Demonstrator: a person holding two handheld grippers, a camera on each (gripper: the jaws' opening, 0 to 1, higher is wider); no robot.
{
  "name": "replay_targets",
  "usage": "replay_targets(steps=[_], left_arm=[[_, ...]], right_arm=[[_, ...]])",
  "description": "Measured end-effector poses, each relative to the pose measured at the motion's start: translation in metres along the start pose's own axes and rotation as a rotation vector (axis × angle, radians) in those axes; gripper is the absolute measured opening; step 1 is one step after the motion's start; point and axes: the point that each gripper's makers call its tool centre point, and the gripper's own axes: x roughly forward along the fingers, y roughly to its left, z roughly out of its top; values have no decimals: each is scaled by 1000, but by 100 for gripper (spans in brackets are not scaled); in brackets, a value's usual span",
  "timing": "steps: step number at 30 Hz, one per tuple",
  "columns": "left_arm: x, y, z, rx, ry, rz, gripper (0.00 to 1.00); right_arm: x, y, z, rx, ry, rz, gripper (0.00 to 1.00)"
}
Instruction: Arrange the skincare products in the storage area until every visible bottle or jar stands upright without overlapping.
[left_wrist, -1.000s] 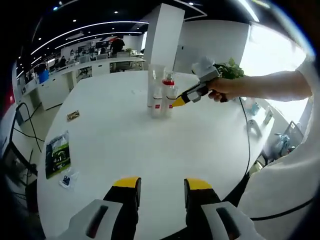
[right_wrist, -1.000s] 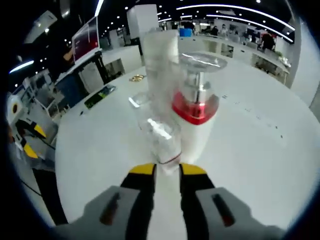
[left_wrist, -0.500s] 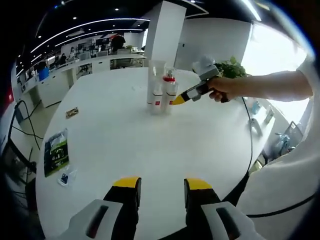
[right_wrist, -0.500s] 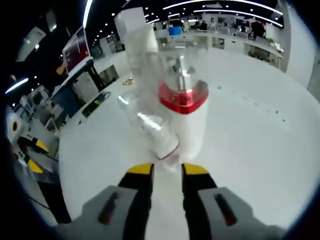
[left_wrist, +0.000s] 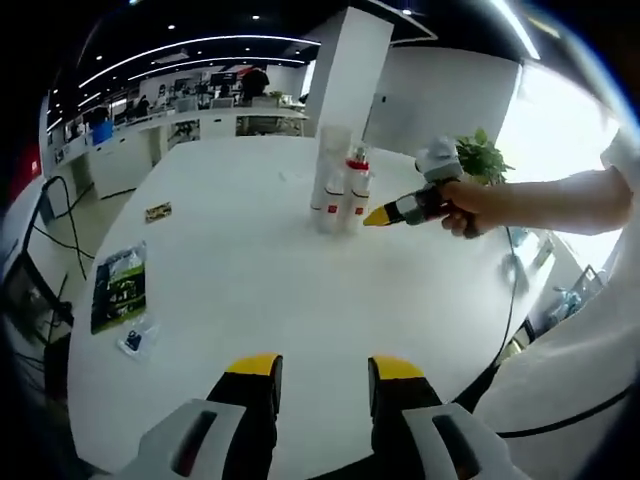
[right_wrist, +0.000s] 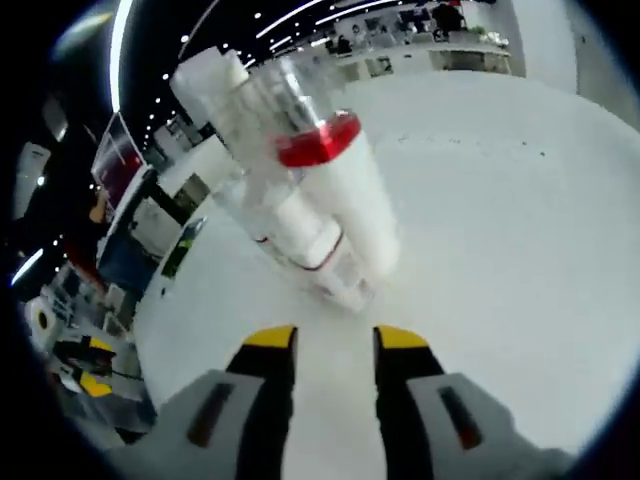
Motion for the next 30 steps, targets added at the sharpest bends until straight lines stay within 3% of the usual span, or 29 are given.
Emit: replay_targets(steps=[6, 10, 15, 20, 27, 30], left_arm=[[3, 16, 8, -85, -45, 30, 36], [1, 28, 12, -111, -60, 55, 37], [-5, 57, 16, -167, -83, 103, 39], [-6, 88, 17, -219, -91, 149, 45], [4, 121, 22, -297, -110, 221, 56], [13, 133, 25, -301, -114, 239, 62]], right_arm=[[-18, 40, -35, -17, 6, 72, 34], [-18, 54, -36, -61, 5, 104, 35], [-13, 101, -42, -158, 9, 192, 36], [-16, 127, -49, -235, 26, 219, 38], [-35, 146, -57, -211, 16, 227, 39], [-48, 147, -73, -221, 45, 208, 39]])
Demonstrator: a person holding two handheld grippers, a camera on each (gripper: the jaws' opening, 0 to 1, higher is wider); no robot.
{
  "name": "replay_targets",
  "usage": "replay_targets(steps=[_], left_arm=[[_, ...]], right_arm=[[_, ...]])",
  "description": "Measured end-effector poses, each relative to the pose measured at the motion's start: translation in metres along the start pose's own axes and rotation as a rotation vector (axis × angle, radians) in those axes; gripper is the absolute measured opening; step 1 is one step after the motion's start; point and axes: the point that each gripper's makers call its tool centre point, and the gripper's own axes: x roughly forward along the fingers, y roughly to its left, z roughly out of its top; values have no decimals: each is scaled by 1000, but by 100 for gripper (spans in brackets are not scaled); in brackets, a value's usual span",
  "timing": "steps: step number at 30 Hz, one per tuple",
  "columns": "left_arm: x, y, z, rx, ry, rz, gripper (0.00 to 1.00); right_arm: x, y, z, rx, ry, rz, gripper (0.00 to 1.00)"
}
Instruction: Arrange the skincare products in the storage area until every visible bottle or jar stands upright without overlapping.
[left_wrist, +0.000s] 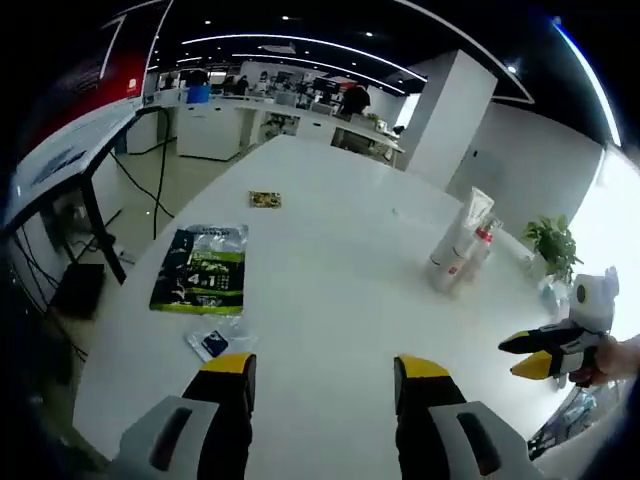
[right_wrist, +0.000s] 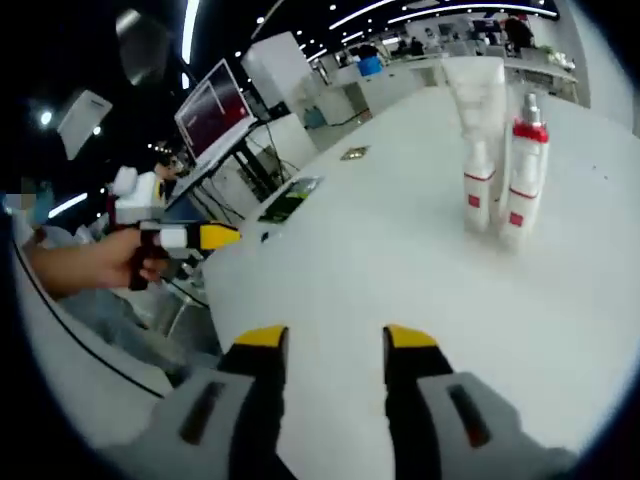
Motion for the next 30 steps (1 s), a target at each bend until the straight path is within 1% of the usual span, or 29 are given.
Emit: replay_targets(steps=[2, 3, 4, 5, 6, 7, 8, 9, 10, 12, 13, 14, 15, 16, 17, 20, 21, 24, 30], left_arm=[[12, 11, 4, 6, 7, 25, 67], [13, 13, 6, 6, 5, 29, 69], [19, 26, 15, 3, -7, 67, 69], [19, 34, 22, 12, -27, 102, 70], [20, 38, 25, 16, -35, 114, 71], [22, 44, 33, 22, -58, 137, 72], [29, 57, 45, -9, -84, 164, 74], [30, 60, 47, -19, -85, 171, 76], [37, 73, 53, -37, -90, 197, 78], [38, 76, 55, -55, -96, 212, 79], [42, 82, 59, -56, -99, 222, 80], [44, 85, 62, -47, -100, 230, 83], [46, 92, 65, -34, -99, 259, 88], [49, 96, 68, -33, -100, 264, 92], [52, 99, 69, -35, -96, 267, 94], [61, 115, 72, -33, -70, 288, 96], [65, 121, 73, -25, -58, 297, 100], [71, 135, 74, 9, -24, 326, 100], [90, 144, 66, 78, 58, 336, 100]], right_arm=[[-7, -2, -8, 18, 10, -24, 39], [-11, -3, -11, 34, 9, -41, 39], [-15, -5, -13, 46, 8, -57, 39], [-17, -6, -14, 54, 7, -71, 39], [-22, -7, -15, 56, 3, -84, 39], [-24, -6, -16, 57, 4, -89, 39], [-27, -6, -17, 59, 5, -95, 39], [-28, -6, -17, 59, 7, -97, 39], [-30, -6, -18, 56, 11, -108, 39], [-32, -6, -16, 57, 14, -116, 39], [-33, -7, -15, 62, 12, -121, 39], [-34, -6, -12, 66, 10, -124, 39], [-34, -5, -10, 64, 8, -124, 39], [-33, -5, -9, 58, 8, -126, 39], [-33, -5, -8, 53, 9, -129, 39], [-31, -6, -6, 50, 13, -143, 39], [-31, -6, -7, 62, 13, -149, 39], [-32, -5, -10, 65, 20, -160, 39], [-40, -9, -22, 112, 28, -204, 38]])
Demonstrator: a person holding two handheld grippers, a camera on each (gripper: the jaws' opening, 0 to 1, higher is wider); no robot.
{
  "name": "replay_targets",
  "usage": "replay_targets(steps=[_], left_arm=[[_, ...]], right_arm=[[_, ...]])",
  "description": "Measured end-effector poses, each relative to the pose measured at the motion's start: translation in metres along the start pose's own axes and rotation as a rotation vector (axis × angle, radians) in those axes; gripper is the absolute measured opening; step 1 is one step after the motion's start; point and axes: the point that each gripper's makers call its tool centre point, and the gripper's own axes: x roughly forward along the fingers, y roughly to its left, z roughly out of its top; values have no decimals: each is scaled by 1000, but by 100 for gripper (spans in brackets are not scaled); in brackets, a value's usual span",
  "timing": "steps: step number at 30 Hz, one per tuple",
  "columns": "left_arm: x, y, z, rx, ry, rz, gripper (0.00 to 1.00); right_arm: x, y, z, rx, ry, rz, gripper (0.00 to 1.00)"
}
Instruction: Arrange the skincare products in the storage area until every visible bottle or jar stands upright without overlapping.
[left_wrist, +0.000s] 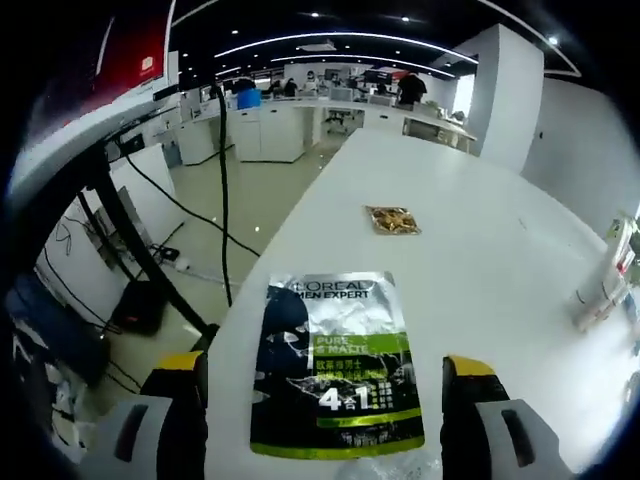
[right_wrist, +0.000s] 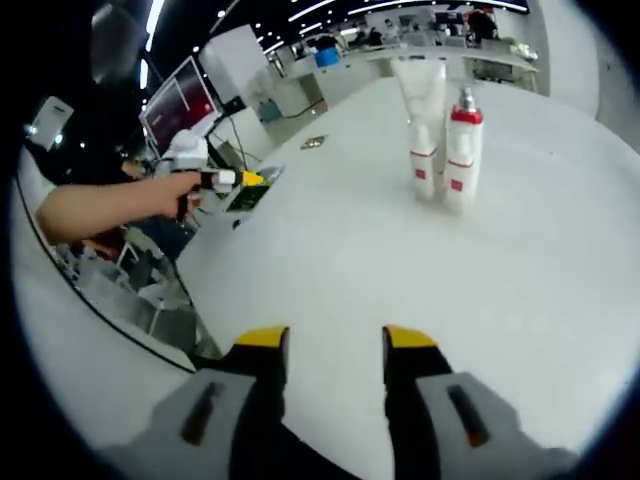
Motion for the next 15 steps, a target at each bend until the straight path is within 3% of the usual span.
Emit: replay_targets(steps=[1, 3, 8, 9, 15], left_arm=[[4, -1, -4, 36, 30, 2, 100], [8, -4, -5, 58, 36, 0, 100], [20, -10, -13, 57, 80, -9, 100], [21, -12, -8, 17, 52, -15, 100], [26, -17, -6, -3, 39, -28, 100]], right_arm=[[-1, -1, -1, 7, 1, -5, 38], [-3, -1, -5, 13, 4, -13, 38], [-7, -3, -8, 35, 4, -37, 38], [-8, -3, -9, 39, 6, -39, 38], [-9, -2, -16, 34, 19, -54, 38]])
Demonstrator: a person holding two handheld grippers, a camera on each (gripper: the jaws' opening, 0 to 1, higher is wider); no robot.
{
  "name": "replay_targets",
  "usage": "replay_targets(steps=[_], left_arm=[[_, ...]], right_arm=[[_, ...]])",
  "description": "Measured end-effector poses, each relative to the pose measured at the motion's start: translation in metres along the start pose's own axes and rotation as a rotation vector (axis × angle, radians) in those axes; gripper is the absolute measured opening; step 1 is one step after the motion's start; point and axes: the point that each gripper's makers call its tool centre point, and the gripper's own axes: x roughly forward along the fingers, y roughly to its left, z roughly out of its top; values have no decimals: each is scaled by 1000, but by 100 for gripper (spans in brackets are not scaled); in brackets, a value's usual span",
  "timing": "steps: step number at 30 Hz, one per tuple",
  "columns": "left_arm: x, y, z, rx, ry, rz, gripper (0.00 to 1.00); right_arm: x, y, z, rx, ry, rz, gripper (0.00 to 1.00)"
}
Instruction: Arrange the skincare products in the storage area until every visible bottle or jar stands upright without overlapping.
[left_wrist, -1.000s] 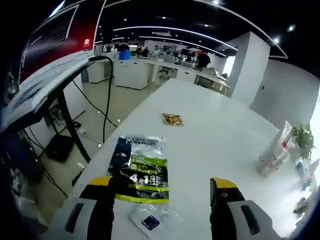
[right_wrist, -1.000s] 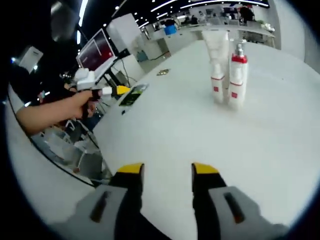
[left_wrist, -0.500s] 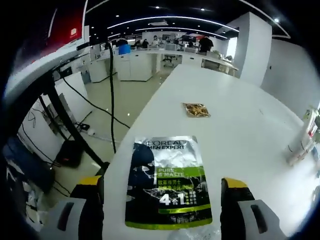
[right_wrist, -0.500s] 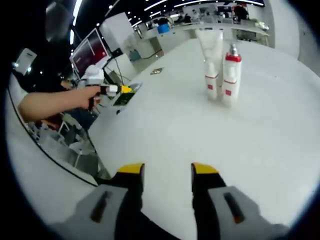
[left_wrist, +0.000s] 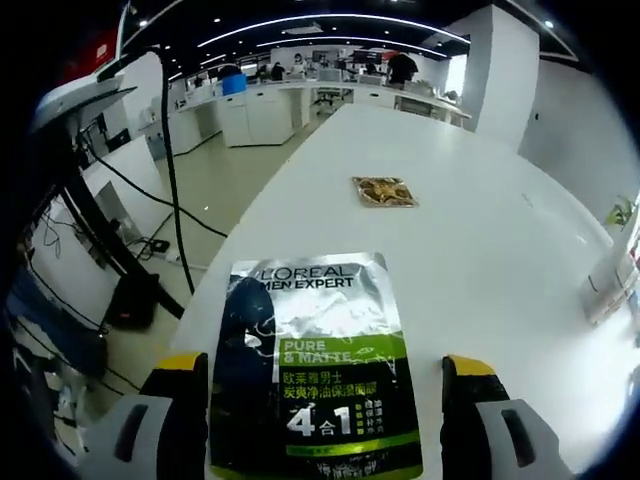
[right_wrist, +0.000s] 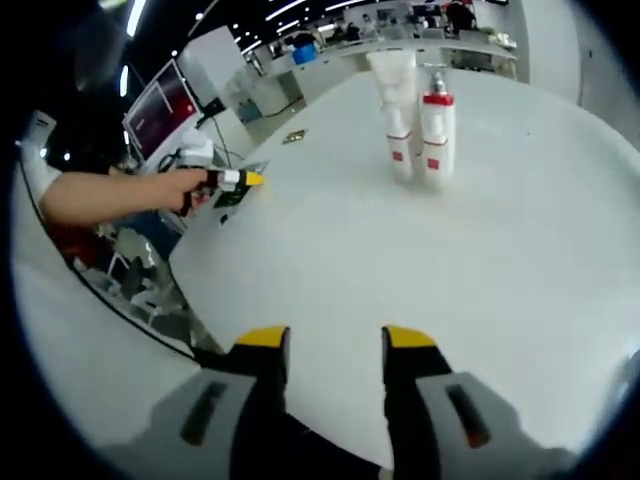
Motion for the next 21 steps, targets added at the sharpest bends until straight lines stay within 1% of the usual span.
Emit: replay_targets(steps=[5, 7, 9, 10, 11, 13, 16, 21], left_arm=[[-1, 1, 1, -15, -77, 11, 100], [-1, 1, 1, -17, -81, 13, 99], [-2, 1, 4, -11, -91, 12, 89], [-3, 2, 4, -19, -85, 17, 81], [-3, 5, 5, -20, -84, 17, 78], [1, 1, 2, -22, -82, 20, 78], [0, 1, 3, -17, -68, 17, 77], [-3, -5, 5, -5, -57, 7, 71]], right_arm=[[2, -4, 6, 15, -27, -15, 38], [3, -6, 11, 17, -34, -18, 38], [4, -10, 17, 14, -45, -22, 38], [4, -12, 21, 14, -51, -22, 38], [4, -13, 23, 15, -54, -22, 38], [4, -15, 27, 16, -63, -23, 38], [3, -17, 30, 20, -75, -27, 38], [3, -17, 22, 43, -77, -35, 37]])
